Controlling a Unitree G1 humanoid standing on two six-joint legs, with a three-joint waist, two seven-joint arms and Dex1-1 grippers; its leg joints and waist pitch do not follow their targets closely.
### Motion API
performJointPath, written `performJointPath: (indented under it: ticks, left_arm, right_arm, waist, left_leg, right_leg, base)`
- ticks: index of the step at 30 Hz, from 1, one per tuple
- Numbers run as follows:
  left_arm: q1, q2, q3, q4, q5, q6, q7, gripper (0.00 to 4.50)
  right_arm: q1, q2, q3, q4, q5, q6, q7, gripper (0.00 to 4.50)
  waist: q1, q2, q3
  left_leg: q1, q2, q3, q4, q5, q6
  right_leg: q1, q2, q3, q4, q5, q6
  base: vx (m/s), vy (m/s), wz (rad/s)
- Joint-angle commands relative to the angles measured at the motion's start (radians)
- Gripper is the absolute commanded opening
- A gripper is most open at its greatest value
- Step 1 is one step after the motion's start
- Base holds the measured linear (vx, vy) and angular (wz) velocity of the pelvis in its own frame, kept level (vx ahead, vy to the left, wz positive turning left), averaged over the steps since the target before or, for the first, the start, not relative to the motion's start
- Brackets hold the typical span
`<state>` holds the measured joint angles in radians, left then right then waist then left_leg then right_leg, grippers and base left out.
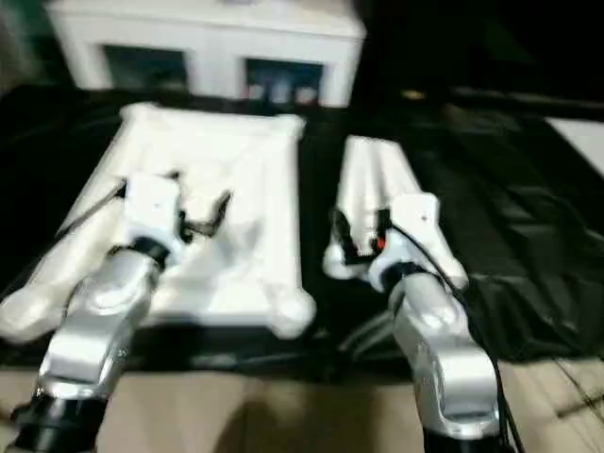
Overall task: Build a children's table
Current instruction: Move to table
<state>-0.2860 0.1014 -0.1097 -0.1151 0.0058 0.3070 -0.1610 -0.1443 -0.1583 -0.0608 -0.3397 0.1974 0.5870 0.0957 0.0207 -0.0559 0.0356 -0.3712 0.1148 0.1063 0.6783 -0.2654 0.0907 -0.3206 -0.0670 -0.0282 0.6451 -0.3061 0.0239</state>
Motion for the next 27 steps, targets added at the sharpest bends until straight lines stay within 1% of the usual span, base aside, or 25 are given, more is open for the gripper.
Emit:
performJointPath:
  ticks: [1, 2, 3, 4, 5, 6, 7, 8, 9, 10, 11, 12, 13, 14, 16, 17, 18, 19, 20, 22, 23, 24, 25, 26, 27]
  left_arm:
    - [0.01, 0.023, 0.023, -0.03, 0.006, 0.017, 0.004, 4.42]
    - [0.014, 0.026, 0.024, -0.034, 0.004, 0.018, 0.004, 4.42]
    - [0.016, 0.029, 0.023, -0.036, 0.005, 0.02, 0.005, 4.42]
    - [0.017, 0.03, 0.023, -0.038, 0.007, 0.02, 0.005, 4.42]
    - [0.017, 0.028, 0.026, -0.039, 0.005, 0.022, 0.005, 4.42]
    - [0.017, 0.027, 0.03, -0.04, 0.004, 0.024, 0.006, 4.42]
    - [0.018, 0.027, 0.032, -0.041, 0.004, 0.024, 0.006, 4.42]
    - [0.019, 0.025, 0.037, -0.042, 0.0, 0.023, 0.004, 4.42]
    - [0.019, 0.025, 0.039, -0.043, -0.002, 0.024, 0.004, 4.42]
    - [0.019, 0.024, 0.039, -0.043, -0.003, 0.025, 0.005, 4.42]
    - [0.019, 0.024, 0.039, -0.043, -0.003, 0.025, 0.005, 4.42]
    - [0.018, 0.031, 0.036, -0.048, -0.001, 0.029, 0.009, 4.42]
    - [0.018, 0.032, 0.035, -0.049, 0.0, 0.03, 0.01, 4.42]
    - [0.018, 0.033, 0.035, -0.049, 0.0, 0.03, 0.01, 4.42]
    - [0.017, 0.034, 0.036, -0.051, 0.0, 0.03, 0.01, 4.42]
    - [0.016, 0.035, 0.038, -0.051, -0.001, 0.031, 0.009, 4.42]
    - [0.013, 0.035, 0.041, -0.049, 0.001, 0.031, 0.006, 4.42]
    - [0.011, 0.036, 0.041, -0.047, 0.0, 0.031, -0.001, 4.42]
    - [0.009, 0.037, 0.037, -0.047, 0.002, 0.031, -0.006, 4.42]
    - [0.007, 0.039, 0.022, -0.046, 0.01, 0.032, -0.015, 4.42]
    - [0.006, 0.04, 0.017, -0.044, 0.012, 0.031, -0.018, 4.42]
    - [0.005, 0.039, 0.009, -0.045, 0.008, 0.031, -0.023, 4.42]
    - [0.005, 0.039, 0.006, -0.046, 0.005, 0.032, -0.025, 4.42]
    - [0.005, 0.036, -0.01, -0.05, -0.011, 0.026, -0.048, 4.42]
    - [0.005, 0.036, -0.013, -0.05, -0.014, 0.025, -0.053, 4.42]
  right_arm:
    - [-0.014, 0.017, 0.011, -0.011, 0.005, 0.003, 0.004, 4.5]
    - [-0.014, 0.021, 0.011, -0.007, 0.001, 0.001, 0.001, 4.5]
    - [-0.014, 0.025, 0.012, -0.004, 0.002, 0.001, 0.0, 4.5]
    - [-0.015, 0.027, 0.011, -0.001, 0.007, 0.003, -0.001, 4.5]
    - [-0.016, 0.026, 0.012, -0.001, 0.007, 0.005, -0.002, 4.5]
    - [-0.018, 0.024, 0.015, -0.001, 0.006, 0.006, 0.0, 4.5]
    - [-0.018, 0.02, 0.019, 0.0, 0.004, 0.004, 0.003, 4.5]
    - [-0.019, 0.014, 0.026, 0.001, 0.0, 0.001, 0.008, 4.5]
    - [-0.019, 0.012, 0.031, 0.004, -0.002, 0.0, 0.01, 4.5]
    - [-0.02, 0.011, 0.032, 0.005, -0.003, 0.0, 0.012, 4.5]
    - [-0.02, 0.011, 0.032, 0.005, -0.003, 0.0, 0.012, 4.5]
    - [-0.02, 0.009, 0.047, 0.007, -0.017, -0.001, 0.025, 4.5]
    - [-0.02, 0.007, 0.054, 0.007, -0.021, -0.002, 0.032, 4.5]
    - [-0.02, 0.006, 0.055, 0.007, -0.021, -0.002, 0.032, 4.5]
    - [-0.019, 0.006, 0.064, 0.01, -0.028, -0.007, 0.03, 4.5]
    - [-0.018, 0.005, 0.07, 0.012, -0.033, -0.01, 0.027, 4.5]
    - [-0.016, 0.024, 0.054, 0.015, -0.013, -0.003, 0.015, 4.5]
    - [-0.012, 0.027, 0.047, 0.017, -0.016, 0.003, -0.001, 4.5]
    - [-0.009, 0.025, 0.043, 0.015, -0.019, 0.005, -0.008, 4.5]
    - [-0.005, 0.018, 0.036, 0.011, -0.031, 0.004, -0.017, 4.5]
    - [-0.006, 0.017, 0.033, 0.011, -0.033, 0.004, -0.019, 4.5]
    - [-0.007, 0.015, 0.027, 0.009, -0.037, 0.008, -0.021, 4.5]
    - [-0.007, 0.014, 0.026, 0.007, -0.038, 0.01, -0.021, 4.5]
    - [-0.006, -0.001, 0.021, -0.004, -0.049, 0.031, -0.022, 4.5]
    - [-0.006, -0.005, 0.02, -0.006, -0.051, 0.036, -0.023, 4.5]
  waist:
    - [0.039, -0.013, -0.05]
    - [0.034, 0.023, -0.045]
    - [0.024, 0.034, -0.038]
    - [-0.006, 0.049, -0.051]
    - [-0.034, 0.057, -0.057]
    - [-0.043, 0.049, -0.063]
    - [-0.028, 0.037, -0.052]
    - [-0.026, 0.023, -0.051]
    - [-0.02, 0.011, -0.04]
    - [0.008, -0.034, -0.038]
    - [0.045, -0.035, -0.032]
    - [0.051, -0.033, -0.035]
    - [0.071, -0.032, -0.022]
    - [0.054, -0.004, -0.02]
    - [0.032, 0.03, -0.016]
    - [0.017, 0.05, -0.024]
    - [-0.014, 0.077, -0.038]
    - [-0.023, 0.063, -0.034]
    - [-0.026, 0.057, -0.038]
    - [-0.018, 0.047, -0.027]
    - [-0.018, 0.023, -0.023]
    - [-0.009, 0.008, -0.021]
    - [0.03, -0.02, -0.023]
    - [0.05, -0.024, -0.034]
    - [0.065, -0.02, -0.041]
  left_leg:
    - [-0.094, 0.035, -0.008, -0.031, 0.081, -0.002]
    - [-0.054, 0.062, -0.006, -0.1, 0.128, -0.032]
    - [-0.026, 0.081, -0.015, -0.126, 0.102, -0.012]
    - [0.072, 0.13, -0.068, -0.141, 0.098, 0.086]
    - [0.16, 0.177, -0.136, -0.143, 0.099, 0.241]
    - [0.173, 0.188, -0.153, -0.139, 0.144, 0.314]
    - [0.157, 0.191, -0.14, -0.135, 0.175, 0.377]
    - [0.142, 0.161, -0.112, -0.134, 0.16, 0.369]
    - [0.111, 0.13, -0.079, -0.135, 0.1, 0.325]
    - [0.02, 0.046, -0.004, -0.097, -0.073, 0.191]
    - [-0.002, 0.028, 0.009, -0.03, -0.1, 0.061]
    - [-0.029, 0.043, 0.001, -0.013, -0.057, 0.021]
    - [-0.077, 0.05, -0.01, -0.023, 0.008, 0.025]
    - [-0.05, 0.068, -0.013, -0.064, 0.004, 0.03]
    - [-0.044, 0.064, -0.024, -0.114, -0.114, 0.027]
    - [0.003, 0.059, -0.052, -0.141, -0.17, 0.037]
    - [0.116, 0.119, -0.067, -0.153, -0.228, 0.004]
    - [0.159, 0.177, -0.115, -0.181, -0.386, -0.007]
    - [0.174, 0.191, -0.135, -0.18, -0.298, 0.052]
    - [0.154, 0.163, -0.103, -0.175, -0.178, 0.16]
    - [0.121, 0.117, -0.065, -0.171, -0.14, 0.17]
    - [0.099, 0.086, -0.031, -0.163, -0.181, 0.135]
    - [0.055, 0.027, 0.013, -0.102, -0.209, 0.071]
    - [0.001, 0.031, -0.001, -0.031, -0.086, 0.022]
    - [-0.013, 0.042, -0.007, -0.034, -0.015, -0.001]
  right_leg:
    - [0.141, -0.123, 0.079, -0.103, 0.301, -0.204]
    - [0.115, -0.074, 0.019, -0.1, 0.23, -0.217]
    - [0.09, -0.045, -0.003, -0.096, 0.158, -0.204]
    - [0.032, -0.004, -0.034, -0.034, 0.088, -0.184]
    - [-0.06, -0.006, -0.044, 0.032, -0.035, -0.138]
    - [-0.079, -0.013, -0.041, 0.048, -0.056, -0.09]
    - [-0.102, -0.028, -0.023, 0.06, -0.04, -0.021]
    - [-0.105, -0.042, -0.007, 0.036, 0.025, -0.006]
    - [-0.084, -0.051, 0.003, -0.006, 0.066, -0.022]
    - [0.011, -0.099, 0.066, -0.106, -0.003, -0.06]
    - [0.059, -0.172, 0.131, -0.163, -0.312, -0.113]
    - [0.088, -0.187, 0.132, -0.164, -0.392, -0.148]
    - [0.107, -0.202, 0.053, -0.174, -0.442, -0.147]
    - [0.095, -0.186, -0.016, -0.191, -0.481, -0.135]
    - [0.12, -0.113, -0.1, -0.178, -0.486, -0.128]
    - [0.109, -0.06, -0.13, -0.154, -0.376, -0.137]
    - [0.032, -0.026, -0.108, -0.101, -0.283, -0.151]
    - [-0.02, -0.013, -0.08, -0.016, -0.143, -0.134]
    - [-0.068, -0.017, -0.056, 0.031, -0.049, -0.068]
    - [-0.092, -0.032, -0.038, 0.035, 0.034, -0.021]
    - [-0.075, -0.049, -0.024, -0.017, 0.106, -0.037]
    - [-0.048, -0.07, -0.001, -0.065, 0.108, -0.052]
    - [0.013, -0.126, 0.075, -0.138, -0.167, -0.079]
    - [0.082, -0.198, 0.137, -0.166, -0.331, -0.188]
    - [0.094, -0.199, 0.138, -0.156, -0.282, -0.222]
  base:
    - [0.077, -0.016, -0.03]
    - [0.08, 0.01, -0.09]
    - [0.08, 0.01, -0.09]
    - [0.13, 0.017, 0.02]
    - [0.122, 0.012, 0.01]
    - [0.122, 0.012, 0.01]
    - [0.056, 0.015, 0.02]
    - [0.0, 0.0, 0.0]
    - [0.0, 0.0, 0.0]
    - [-0.025, -0.056, 0.13]
    - [-0.015, -0.077, 0.09]
    - [-0.015, -0.077, 0.09]
    - [0.0, 0.0, 0.0]
    - [0.039, 0.018, 0.27]
    - [0.05, 0.044, 0.38]
    - [0.106, 0.047, 0.65]
    - [0.106, 0.047, 0.65]
    - [0.155, 0.024, 0.51]
    - [0.146, 0.031, 0.25]
    - [0.128, 0.03, 0.19]
    - [0.085, 0.01, 0.05]
    - [0.085, 0.01, 0.05]
    - [0.067, -0.063, 0.15]
    - [0.093, -0.067, 0.1]
    - [0.093, -0.067, 0.1]
